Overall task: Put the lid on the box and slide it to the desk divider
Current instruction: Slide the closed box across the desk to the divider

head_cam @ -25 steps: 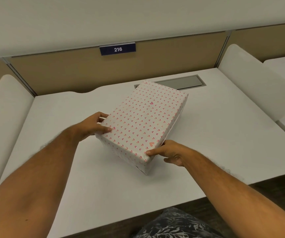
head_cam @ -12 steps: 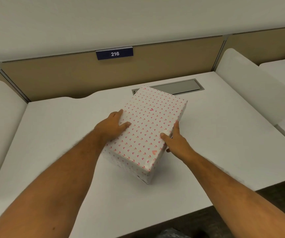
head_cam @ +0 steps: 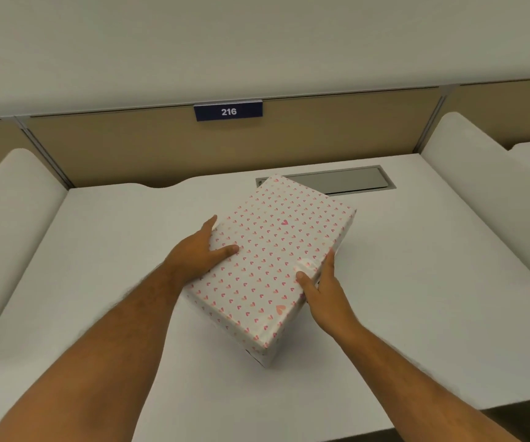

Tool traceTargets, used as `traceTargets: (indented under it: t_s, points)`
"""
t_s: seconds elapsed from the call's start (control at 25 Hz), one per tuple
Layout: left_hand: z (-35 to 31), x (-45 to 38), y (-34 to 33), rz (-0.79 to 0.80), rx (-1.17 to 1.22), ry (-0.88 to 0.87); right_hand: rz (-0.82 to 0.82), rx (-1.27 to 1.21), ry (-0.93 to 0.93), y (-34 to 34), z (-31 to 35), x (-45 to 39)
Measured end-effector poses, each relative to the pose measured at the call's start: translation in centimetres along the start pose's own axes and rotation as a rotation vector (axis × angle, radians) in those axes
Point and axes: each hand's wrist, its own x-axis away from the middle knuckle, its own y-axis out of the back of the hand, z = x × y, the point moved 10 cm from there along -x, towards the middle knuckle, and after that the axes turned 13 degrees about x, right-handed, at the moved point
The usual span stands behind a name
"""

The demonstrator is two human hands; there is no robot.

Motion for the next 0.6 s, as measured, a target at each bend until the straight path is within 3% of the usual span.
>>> traceTargets:
  t_s: [0.4,0.6]
  points:
    - [0.6,-0.4,0.8,-0.056,0.027,0.077,-0.160,-0.109,-0.126,-0.4,-2.2,0.7]
    - [3.2,0.8,3.4,-0.124,0.185,0.082,-0.119,-0.269,-0.051,-2.7,1.9,-0.6]
